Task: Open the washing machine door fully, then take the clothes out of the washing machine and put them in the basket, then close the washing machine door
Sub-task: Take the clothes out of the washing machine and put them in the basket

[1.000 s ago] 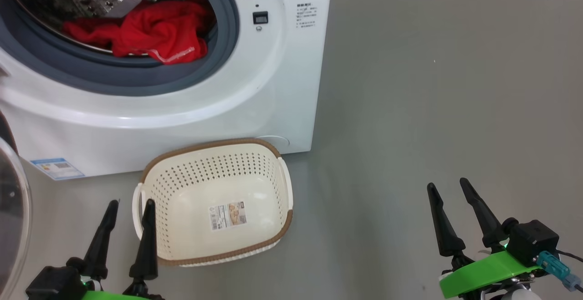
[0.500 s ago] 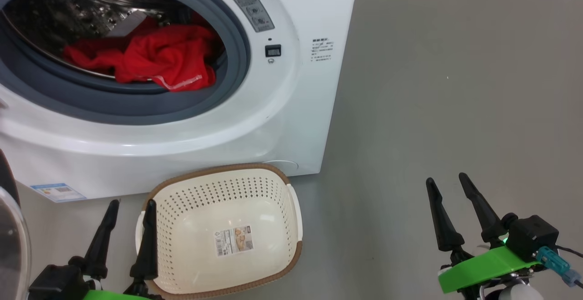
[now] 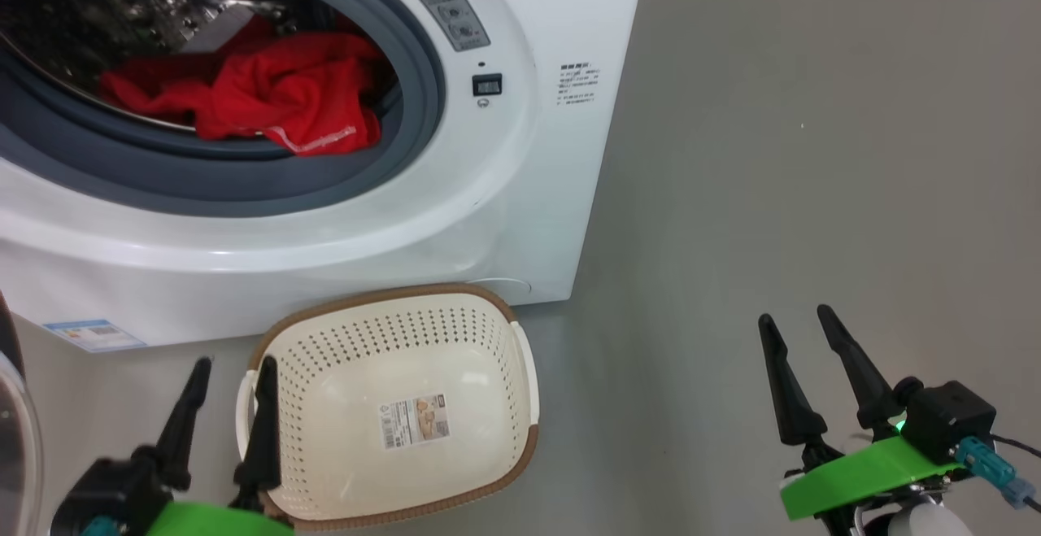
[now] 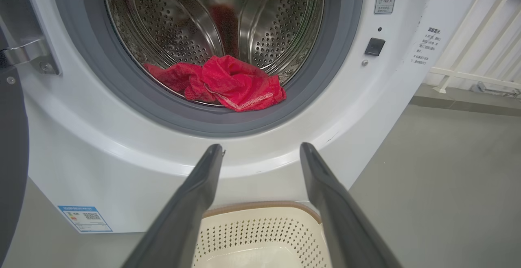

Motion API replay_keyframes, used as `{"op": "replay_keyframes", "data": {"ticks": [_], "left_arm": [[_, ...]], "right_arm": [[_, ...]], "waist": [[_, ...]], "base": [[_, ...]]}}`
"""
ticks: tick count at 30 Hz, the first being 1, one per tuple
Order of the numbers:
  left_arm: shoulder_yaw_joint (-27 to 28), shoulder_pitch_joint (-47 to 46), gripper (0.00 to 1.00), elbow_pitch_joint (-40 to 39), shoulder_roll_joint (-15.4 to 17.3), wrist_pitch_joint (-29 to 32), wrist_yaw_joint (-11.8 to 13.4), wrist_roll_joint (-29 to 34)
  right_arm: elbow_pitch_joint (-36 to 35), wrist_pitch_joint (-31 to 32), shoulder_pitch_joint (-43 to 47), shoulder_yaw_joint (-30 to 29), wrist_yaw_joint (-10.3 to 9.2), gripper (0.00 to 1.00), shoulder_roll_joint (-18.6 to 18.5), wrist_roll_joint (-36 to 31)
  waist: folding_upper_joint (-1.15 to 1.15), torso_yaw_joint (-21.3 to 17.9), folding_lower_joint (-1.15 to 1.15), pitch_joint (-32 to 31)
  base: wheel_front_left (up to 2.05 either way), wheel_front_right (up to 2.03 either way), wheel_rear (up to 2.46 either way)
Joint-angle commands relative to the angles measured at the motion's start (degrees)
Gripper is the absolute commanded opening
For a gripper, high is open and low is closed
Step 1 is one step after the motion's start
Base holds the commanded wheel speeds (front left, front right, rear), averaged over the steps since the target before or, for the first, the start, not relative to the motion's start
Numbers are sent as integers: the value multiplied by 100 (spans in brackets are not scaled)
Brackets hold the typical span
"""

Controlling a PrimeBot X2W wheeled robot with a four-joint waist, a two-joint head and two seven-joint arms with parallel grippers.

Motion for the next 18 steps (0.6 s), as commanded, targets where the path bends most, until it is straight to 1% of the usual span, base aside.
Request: {"op": "replay_keyframes", "data": {"ticks": [1, 4, 7, 13, 18], "left_arm": [[254, -352, 100, 3, 23, -31, 8, 150], [177, -721, 100, 193, 10, -31, 8, 320], [56, -1205, 100, 399, 80, -31, 8, 489], [34, -2424, 100, 1077, 182, -31, 9, 815], [104, -3323, 100, 1855, 188, -31, 147, 1030]], "right_arm": [[-146, -37, -250, 138, 43, 100, -5, -26], [-166, -37, -330, 145, 43, 100, -3, -36], [-190, -37, -423, 173, 43, 100, 0, -39], [-202, -37, -620, 271, 43, 100, 4, 29], [-195, -37, -715, 341, 43, 100, 5, 138]], "waist": [[0, -4, 0, 100], [0, -14, 0, 257], [0, -40, 0, 442], [0, -153, 0, 793], [0, -311, 0, 925]], "base": [[0, 0, 0], [0, 0, 0], [0, 0, 0], [0, 0, 0], [0, 0, 0]]}}
